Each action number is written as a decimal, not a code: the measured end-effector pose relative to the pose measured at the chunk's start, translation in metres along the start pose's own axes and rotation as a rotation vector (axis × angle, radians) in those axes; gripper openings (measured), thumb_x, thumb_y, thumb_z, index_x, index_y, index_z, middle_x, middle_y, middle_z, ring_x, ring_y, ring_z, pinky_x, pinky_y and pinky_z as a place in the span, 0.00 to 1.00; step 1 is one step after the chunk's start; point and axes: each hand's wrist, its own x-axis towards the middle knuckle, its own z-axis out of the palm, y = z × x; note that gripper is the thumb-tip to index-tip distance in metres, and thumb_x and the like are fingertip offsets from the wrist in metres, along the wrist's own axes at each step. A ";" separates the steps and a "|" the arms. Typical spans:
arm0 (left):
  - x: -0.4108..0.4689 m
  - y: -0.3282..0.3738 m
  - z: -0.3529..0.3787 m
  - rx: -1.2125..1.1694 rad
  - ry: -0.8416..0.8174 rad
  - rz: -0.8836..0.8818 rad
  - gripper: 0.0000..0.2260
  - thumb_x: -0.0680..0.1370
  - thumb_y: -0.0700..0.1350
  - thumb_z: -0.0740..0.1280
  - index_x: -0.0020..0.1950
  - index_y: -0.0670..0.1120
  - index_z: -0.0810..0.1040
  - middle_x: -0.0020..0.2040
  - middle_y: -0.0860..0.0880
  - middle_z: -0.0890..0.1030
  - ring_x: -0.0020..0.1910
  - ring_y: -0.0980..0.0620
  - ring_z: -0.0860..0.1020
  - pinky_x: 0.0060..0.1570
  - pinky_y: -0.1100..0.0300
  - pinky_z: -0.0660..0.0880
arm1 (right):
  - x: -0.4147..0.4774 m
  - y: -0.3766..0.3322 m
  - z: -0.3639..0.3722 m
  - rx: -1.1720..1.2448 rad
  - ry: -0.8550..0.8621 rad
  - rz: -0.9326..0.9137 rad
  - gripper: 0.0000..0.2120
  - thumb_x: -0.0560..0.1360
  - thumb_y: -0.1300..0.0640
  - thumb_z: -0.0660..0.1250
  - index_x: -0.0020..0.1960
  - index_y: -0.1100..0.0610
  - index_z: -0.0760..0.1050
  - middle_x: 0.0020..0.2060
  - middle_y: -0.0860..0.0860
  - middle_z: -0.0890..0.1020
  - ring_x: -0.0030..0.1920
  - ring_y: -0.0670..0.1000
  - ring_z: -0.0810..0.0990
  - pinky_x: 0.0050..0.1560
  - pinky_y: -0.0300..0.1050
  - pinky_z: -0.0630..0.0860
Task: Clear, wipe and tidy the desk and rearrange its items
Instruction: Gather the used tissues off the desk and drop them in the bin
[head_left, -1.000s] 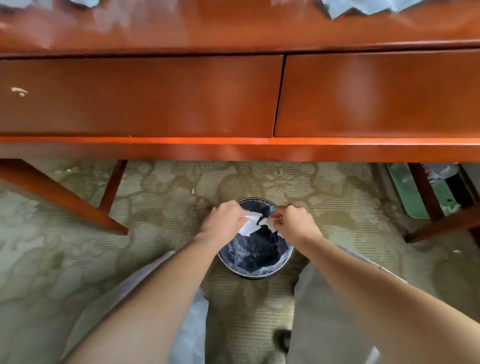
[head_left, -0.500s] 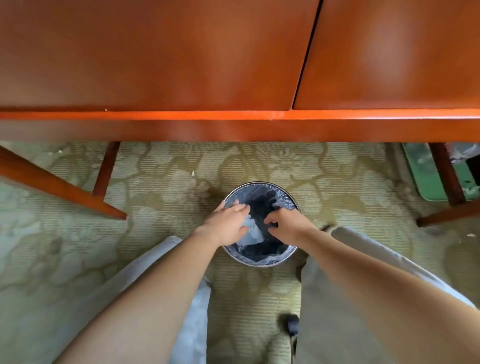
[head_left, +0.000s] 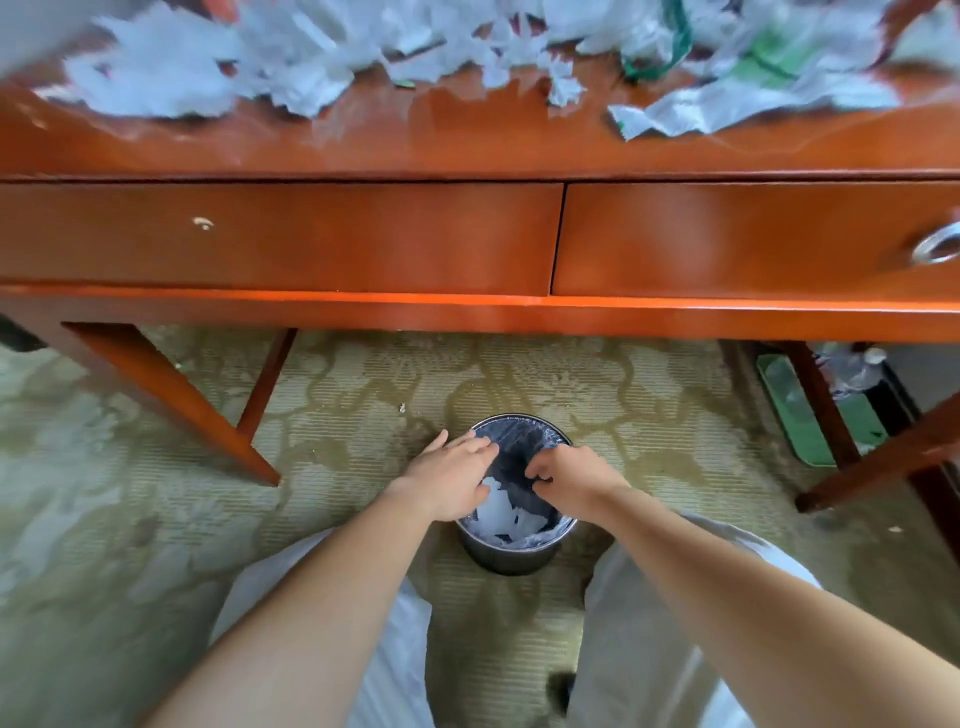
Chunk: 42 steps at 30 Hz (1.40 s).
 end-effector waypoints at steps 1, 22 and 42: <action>-0.009 0.004 -0.006 0.000 0.009 0.002 0.26 0.84 0.47 0.57 0.81 0.44 0.53 0.81 0.48 0.54 0.80 0.49 0.47 0.78 0.47 0.43 | -0.009 -0.004 -0.005 -0.010 0.010 -0.011 0.16 0.77 0.56 0.61 0.63 0.46 0.78 0.57 0.49 0.82 0.57 0.54 0.79 0.57 0.49 0.77; -0.127 0.087 -0.250 0.062 0.509 0.023 0.18 0.82 0.50 0.60 0.73 0.55 0.69 0.68 0.53 0.76 0.65 0.51 0.74 0.61 0.49 0.74 | -0.167 -0.043 -0.240 -0.091 0.566 -0.057 0.16 0.77 0.56 0.61 0.63 0.47 0.78 0.58 0.51 0.81 0.54 0.55 0.79 0.53 0.50 0.79; 0.035 0.084 -0.330 -0.064 0.436 -0.188 0.46 0.76 0.70 0.59 0.81 0.48 0.40 0.81 0.41 0.43 0.80 0.40 0.44 0.77 0.44 0.48 | -0.077 0.035 -0.377 -0.114 0.607 0.110 0.54 0.67 0.34 0.73 0.80 0.54 0.48 0.79 0.53 0.54 0.78 0.59 0.51 0.76 0.55 0.54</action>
